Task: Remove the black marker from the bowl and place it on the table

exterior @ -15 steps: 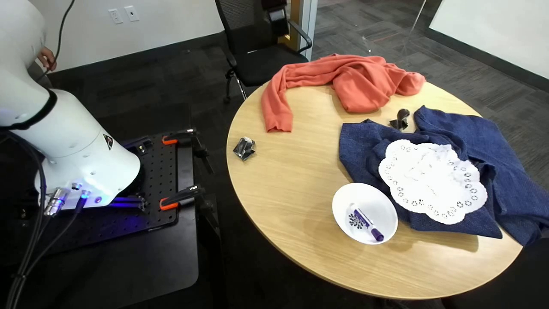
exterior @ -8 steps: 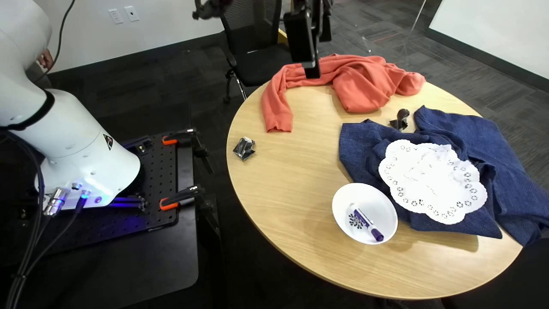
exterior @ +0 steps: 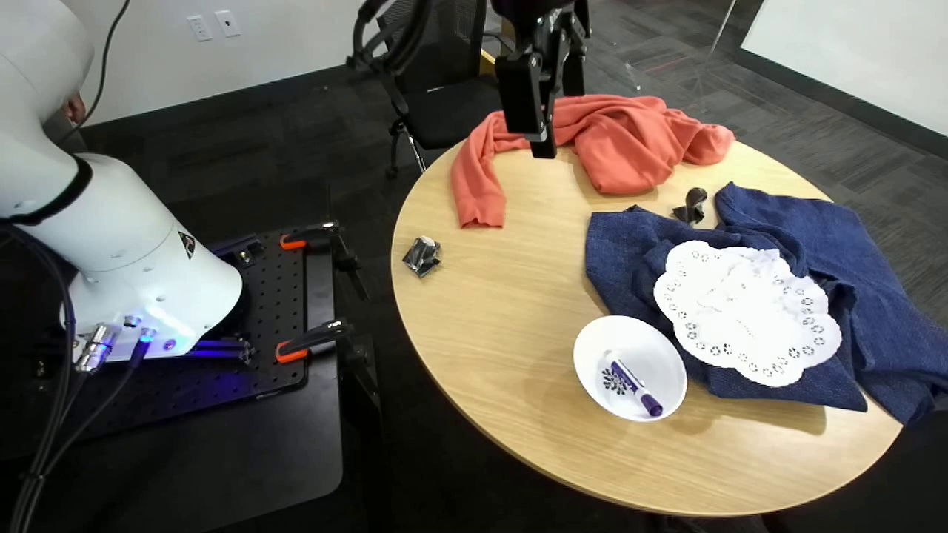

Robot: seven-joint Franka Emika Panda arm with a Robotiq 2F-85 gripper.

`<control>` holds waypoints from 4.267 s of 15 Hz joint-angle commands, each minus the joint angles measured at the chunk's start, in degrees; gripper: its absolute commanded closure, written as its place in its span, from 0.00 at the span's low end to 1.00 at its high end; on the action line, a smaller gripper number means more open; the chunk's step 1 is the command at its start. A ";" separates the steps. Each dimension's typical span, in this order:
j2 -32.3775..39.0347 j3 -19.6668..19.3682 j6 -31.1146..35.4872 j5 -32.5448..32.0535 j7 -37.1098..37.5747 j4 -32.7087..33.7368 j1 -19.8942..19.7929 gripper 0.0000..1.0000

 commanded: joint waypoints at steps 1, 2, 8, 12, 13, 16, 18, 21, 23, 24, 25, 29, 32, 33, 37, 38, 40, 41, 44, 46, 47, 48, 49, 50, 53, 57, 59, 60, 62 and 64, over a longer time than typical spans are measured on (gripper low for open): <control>2.29 0.82 1.50 -0.72 5.38 1.58 -1.97 0.00; 3.43 0.95 1.94 -1.00 8.18 2.28 -2.70 0.00; 13.12 -0.54 4.88 -5.53 23.32 7.58 -4.68 0.00; 20.98 -3.69 6.06 -5.34 29.22 12.04 -3.28 0.00; 23.02 -4.55 6.35 -4.75 29.78 13.16 -2.94 0.00; 28.53 -6.95 6.97 -3.00 30.47 16.08 -1.92 0.00; 31.92 -8.20 7.46 -2.06 30.59 17.73 -1.27 0.00; 36.28 -9.71 7.64 -0.85 30.15 20.03 -0.16 0.00; 38.58 -10.05 7.88 0.49 29.53 21.29 0.24 0.00; 39.65 -10.01 8.17 1.37 29.03 21.90 0.34 0.00; 40.56 -10.03 8.56 2.02 28.70 22.38 0.47 0.00; 44.05 -9.86 9.58 4.97 28.09 24.44 0.52 0.00; 43.15 -10.77 8.54 4.50 28.17 22.96 1.54 0.00; 43.16 -10.81 8.54 4.48 28.18 22.95 1.56 0.00; 43.51 -11.41 8.80 4.34 28.92 23.37 1.76 0.00; 43.93 -11.45 8.97 4.60 28.86 23.70 1.67 0.00; 45.19 -12.30 9.17 4.23 29.68 24.54 2.20 0.00; 45.76 -12.41 9.18 4.35 29.75 24.93 2.19 0.00; 47.78 -12.72 9.52 4.53 29.71 26.32 2.12 0.00; 49.36 -12.61 9.87 4.79 29.35 27.55 1.93 0.00; 50.21 -12.57 10.05 4.99 29.35 28.24 1.90 0.00; 51.02 -12.63 10.04 5.15 29.52 28.95 1.95 0.00; 51.88 -12.66 9.96 5.32 29.61 29.75 1.98 0.00; 52.68 -12.84 9.88 5.34 29.92 30.40 2.20 0.00; 54.93 -13.06 9.44 5.57 30.40 32.43 2.54 0.04; 57.36 -13.44 9.05 6.03 30.60 34.59 3.00 0.15; 58.55 -13.72 9.04 6.36 30.77 35.63 3.18 0.18; 59.21 -14.09 9.18 6.41 31.05 36.14 3.41 0.18; 60.45 -14.77 9.20 6.48 31.64 37.16 3.72 0.18; 61.50 -15.36 9.07 6.39 32.53 38.02 3.93 0.20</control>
